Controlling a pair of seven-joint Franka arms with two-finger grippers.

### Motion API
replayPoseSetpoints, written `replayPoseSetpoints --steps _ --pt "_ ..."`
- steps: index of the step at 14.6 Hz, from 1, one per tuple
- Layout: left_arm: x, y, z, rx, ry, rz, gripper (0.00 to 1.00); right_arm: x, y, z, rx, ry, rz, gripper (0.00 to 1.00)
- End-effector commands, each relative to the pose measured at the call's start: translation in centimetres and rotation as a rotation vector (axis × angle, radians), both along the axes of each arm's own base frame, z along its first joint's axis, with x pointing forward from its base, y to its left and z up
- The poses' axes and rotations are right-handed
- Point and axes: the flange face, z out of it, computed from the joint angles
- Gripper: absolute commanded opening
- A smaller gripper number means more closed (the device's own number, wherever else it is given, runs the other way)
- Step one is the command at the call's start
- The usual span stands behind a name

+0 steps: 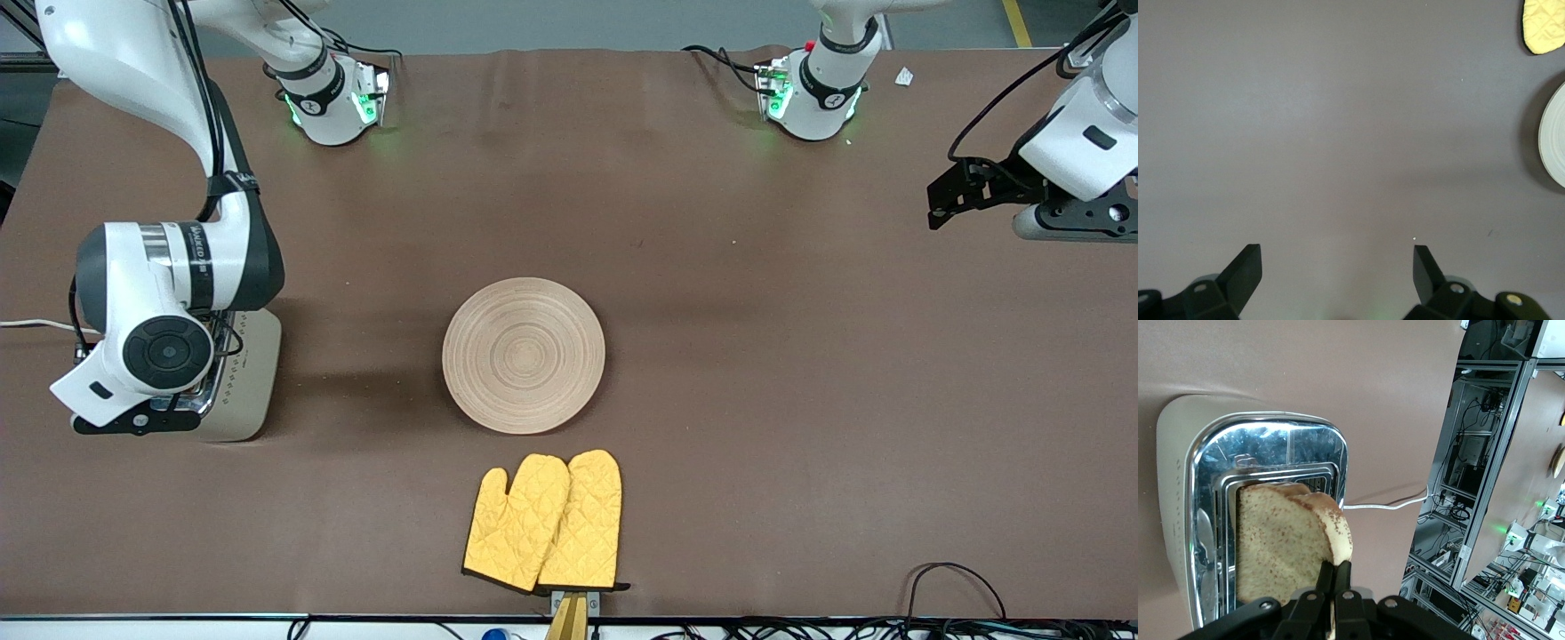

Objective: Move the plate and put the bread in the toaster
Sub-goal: 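Lower the bread into the toaster slot with the right gripper, then open the right gripper and raise it away from the toaster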

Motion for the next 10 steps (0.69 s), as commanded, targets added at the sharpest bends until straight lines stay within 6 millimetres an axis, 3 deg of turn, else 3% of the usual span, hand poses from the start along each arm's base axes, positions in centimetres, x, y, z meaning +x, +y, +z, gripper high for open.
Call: replayPoseSetpoints --steps 1,4,8,9,10 --pt "-0.1 -0.1 0.1 -0.013 -0.018 0.004 1.0 0.2 -0.3 -0.6 -0.013 -0.02 0.0 0.0" --pt "-0.1 0.0 0.0 -0.013 -0.018 0.006 1.0 0.3 -0.1 -1.1 -0.013 -0.046 -0.019 0.0" --pt "0.0 0.0 -0.1 -0.013 -0.015 0.006 1.0 0.1 -1.0 -4.0 0.027 -0.001 -0.058 0.02" --pt "0.0 0.1 -0.1 -0.013 -0.016 0.007 1.0 0.2 -1.1 -4.1 0.04 -0.002 -0.064 0.03" --pt "0.0 0.1 -0.1 -0.013 -0.016 0.009 1.0 0.3 -1.1 -4.1 0.047 -0.004 -0.067 0.13"
